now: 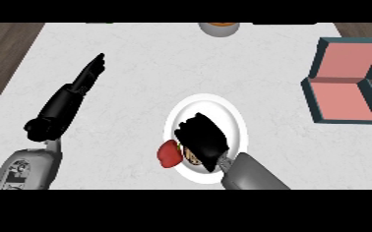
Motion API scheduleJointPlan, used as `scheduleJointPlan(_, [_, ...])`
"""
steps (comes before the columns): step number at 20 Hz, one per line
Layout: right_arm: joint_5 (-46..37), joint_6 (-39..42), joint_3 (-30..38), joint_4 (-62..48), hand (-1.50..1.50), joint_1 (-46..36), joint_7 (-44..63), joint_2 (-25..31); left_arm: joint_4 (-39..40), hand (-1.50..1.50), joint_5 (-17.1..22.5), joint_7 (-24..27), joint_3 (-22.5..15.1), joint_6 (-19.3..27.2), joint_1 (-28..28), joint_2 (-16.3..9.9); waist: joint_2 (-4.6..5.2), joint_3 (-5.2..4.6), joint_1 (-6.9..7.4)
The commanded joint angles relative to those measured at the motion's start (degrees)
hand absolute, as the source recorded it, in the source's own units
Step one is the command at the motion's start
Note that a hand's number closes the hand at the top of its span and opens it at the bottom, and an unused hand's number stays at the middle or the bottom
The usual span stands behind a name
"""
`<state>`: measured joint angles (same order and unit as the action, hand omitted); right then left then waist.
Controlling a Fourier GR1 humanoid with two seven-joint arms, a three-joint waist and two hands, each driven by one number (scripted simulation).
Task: Pick the cupcake from the plate and place it in the cardboard box
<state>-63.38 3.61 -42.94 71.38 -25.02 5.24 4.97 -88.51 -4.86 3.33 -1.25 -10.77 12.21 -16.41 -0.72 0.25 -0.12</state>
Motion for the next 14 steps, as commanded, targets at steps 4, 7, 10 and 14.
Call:
scheduleJointPlan(4, [6.09,-5.26,-4.70,21.01,1.50,4.77,-24.58,15.08,0.52,0.00,-0.21,-0.50,1.93,1.36,-0.98,-0.67,-0.80,-0.03,-3.86])
scheduleJointPlan(7, [12.32,-7.18,-0.76,29.64,1.50,10.61,-31.66,24.81,-0.64,0.00,0.40,-0.57,2.77,1.15,-1.61,-1.23,-0.52,-0.02,-4.63])
scheduleJointPlan(10, [22.26,-7.09,11.22,36.94,1.50,13.81,-31.89,30.78,-0.76,0.00,0.28,0.83,3.43,1.03,-4.13,-1.96,-0.33,-0.11,-5.29])
scheduleJointPlan(14, [38.77,-2.56,24.37,40.04,1.50,19.40,-31.05,34.91,-1.60,0.00,-0.42,0.94,2.38,1.27,-4.18,-1.29,0.09,-0.15,-4.79])
